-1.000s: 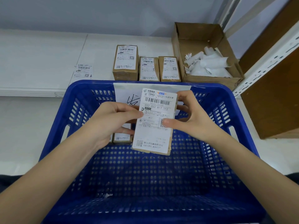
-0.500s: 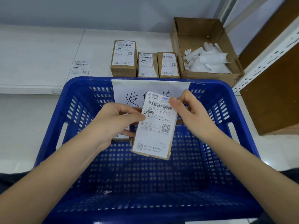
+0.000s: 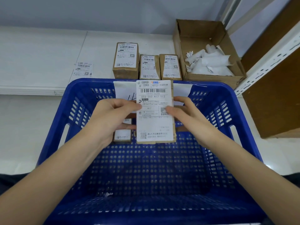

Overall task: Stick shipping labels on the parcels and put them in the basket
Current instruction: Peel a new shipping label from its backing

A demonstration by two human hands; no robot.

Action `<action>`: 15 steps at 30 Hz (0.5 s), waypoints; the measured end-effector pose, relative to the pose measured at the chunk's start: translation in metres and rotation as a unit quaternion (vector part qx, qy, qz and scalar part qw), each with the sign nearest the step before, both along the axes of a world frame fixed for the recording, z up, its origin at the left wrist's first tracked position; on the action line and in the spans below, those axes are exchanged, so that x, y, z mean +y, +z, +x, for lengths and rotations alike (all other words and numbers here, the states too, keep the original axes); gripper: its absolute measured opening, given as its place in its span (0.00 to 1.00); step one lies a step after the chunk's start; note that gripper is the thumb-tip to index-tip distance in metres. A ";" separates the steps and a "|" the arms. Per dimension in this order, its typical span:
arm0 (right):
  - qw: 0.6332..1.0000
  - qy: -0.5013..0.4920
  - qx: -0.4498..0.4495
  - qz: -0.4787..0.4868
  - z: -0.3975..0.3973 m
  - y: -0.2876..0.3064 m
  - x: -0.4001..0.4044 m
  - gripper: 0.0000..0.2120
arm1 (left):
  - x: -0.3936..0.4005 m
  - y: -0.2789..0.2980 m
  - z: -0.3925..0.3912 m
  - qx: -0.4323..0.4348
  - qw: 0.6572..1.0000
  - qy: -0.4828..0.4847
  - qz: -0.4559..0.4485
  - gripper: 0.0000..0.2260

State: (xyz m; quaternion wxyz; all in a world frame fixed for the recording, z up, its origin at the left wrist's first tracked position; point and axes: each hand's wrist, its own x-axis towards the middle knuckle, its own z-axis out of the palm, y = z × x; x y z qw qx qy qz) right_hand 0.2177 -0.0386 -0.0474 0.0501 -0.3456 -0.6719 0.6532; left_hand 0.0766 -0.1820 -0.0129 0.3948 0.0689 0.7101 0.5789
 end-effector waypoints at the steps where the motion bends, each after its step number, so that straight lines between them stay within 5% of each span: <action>1: 1.000 0.005 -0.004 -0.005 0.000 -0.002 -0.001 0.29 | 0.000 -0.001 0.001 0.004 1.000 -0.002 0.001 0.03; 5: 1.000 -0.013 0.004 -0.006 -0.002 -0.003 -0.003 0.35 | -0.001 -0.002 0.003 0.045 0.999 -0.011 -0.010 0.05; 8: 0.999 -0.036 0.015 -0.002 -0.002 -0.004 -0.006 0.29 | -0.004 -0.004 0.004 0.204 0.976 -0.045 -0.058 0.11; 12: 0.998 -0.058 0.016 0.034 -0.001 -0.004 -0.008 0.33 | -0.006 -0.004 0.006 0.386 0.901 -0.090 -0.176 0.15; 15: 0.996 -0.074 0.010 0.042 -0.001 -0.006 -0.011 0.32 | -0.008 -0.016 0.004 0.535 0.802 -0.092 -0.248 0.22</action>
